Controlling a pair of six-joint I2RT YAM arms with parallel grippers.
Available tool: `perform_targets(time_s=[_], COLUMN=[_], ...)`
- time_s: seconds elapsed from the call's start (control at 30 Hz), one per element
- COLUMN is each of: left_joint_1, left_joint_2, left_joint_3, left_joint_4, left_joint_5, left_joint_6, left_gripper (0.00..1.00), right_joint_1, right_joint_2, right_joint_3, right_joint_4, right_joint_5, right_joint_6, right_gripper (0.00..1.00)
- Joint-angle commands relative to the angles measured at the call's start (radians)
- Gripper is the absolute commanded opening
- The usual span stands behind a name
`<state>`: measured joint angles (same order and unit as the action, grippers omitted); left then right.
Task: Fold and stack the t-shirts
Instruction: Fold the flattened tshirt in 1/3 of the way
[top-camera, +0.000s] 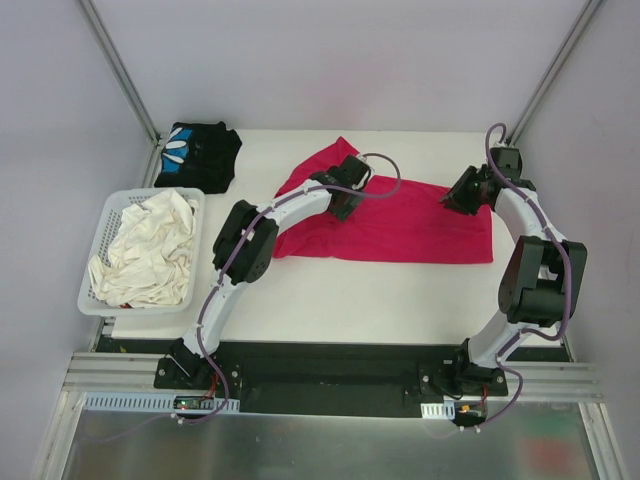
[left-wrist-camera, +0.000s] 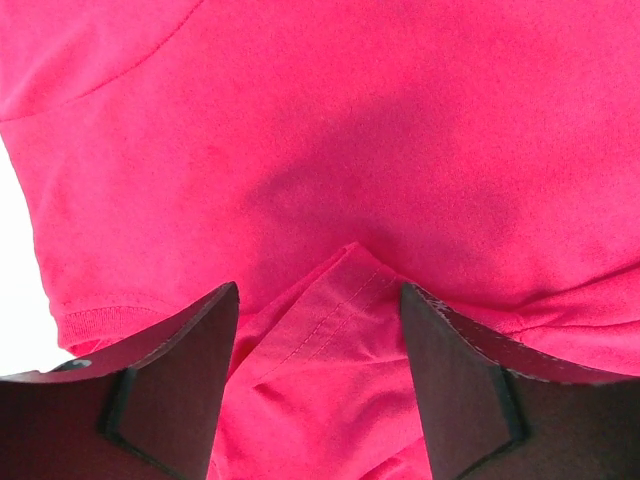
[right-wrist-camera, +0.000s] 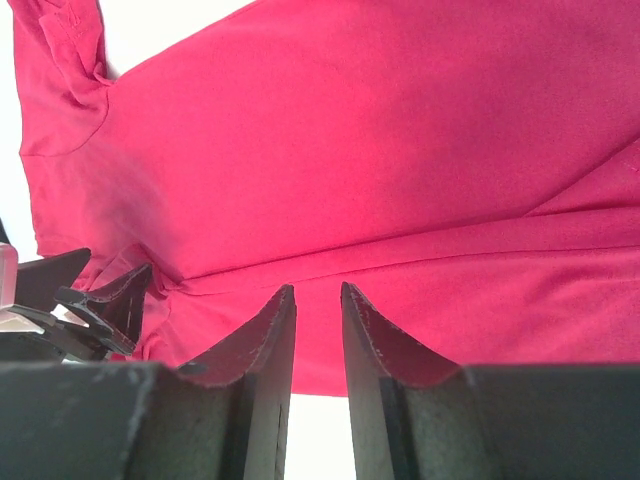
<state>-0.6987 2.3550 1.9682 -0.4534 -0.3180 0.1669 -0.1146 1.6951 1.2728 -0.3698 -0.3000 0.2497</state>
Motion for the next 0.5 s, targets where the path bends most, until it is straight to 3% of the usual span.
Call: perform_targets(time_s=[0.0,0.1,0.17,0.3,0.47], left_joint_1=[0.005,0.005,0.005,0.005,0.005], left_joint_2=[0.000,0.006,0.003,-0.003,-0.011], left_joint_3=[-0.011,-0.017,-0.022,-0.025,-0.040], left_joint_4=[-0.005,-0.007,-0.005,-0.005,-0.005], left_joint_5=[0.016,0.023,0.025,0.019,0.022], left_joint_6=[-0.015,-0.027,-0.044,-0.050,-0.043], left_gripper=[0.62,0.48,0.48,0.25,0.27], right_joint_1=[-0.010,-0.013,-0.014,-0.014,-0.017], right_joint_2=[-0.051,-0.054,-0.052,-0.051,-0.058], right_joint_3=[-0.003,-0.007,-0.007,-0.006,-0.010], right_joint_4=[0.025,0.029,0.029,0.032,0.032], right_joint_5=[0.002,0.009,0.007,0.004,0.009], right_joint_6=[-0.009,-0.009,-0.010,-0.007,-0.007], right_gripper=[0.27,0.27,0.27,0.27,0.27])
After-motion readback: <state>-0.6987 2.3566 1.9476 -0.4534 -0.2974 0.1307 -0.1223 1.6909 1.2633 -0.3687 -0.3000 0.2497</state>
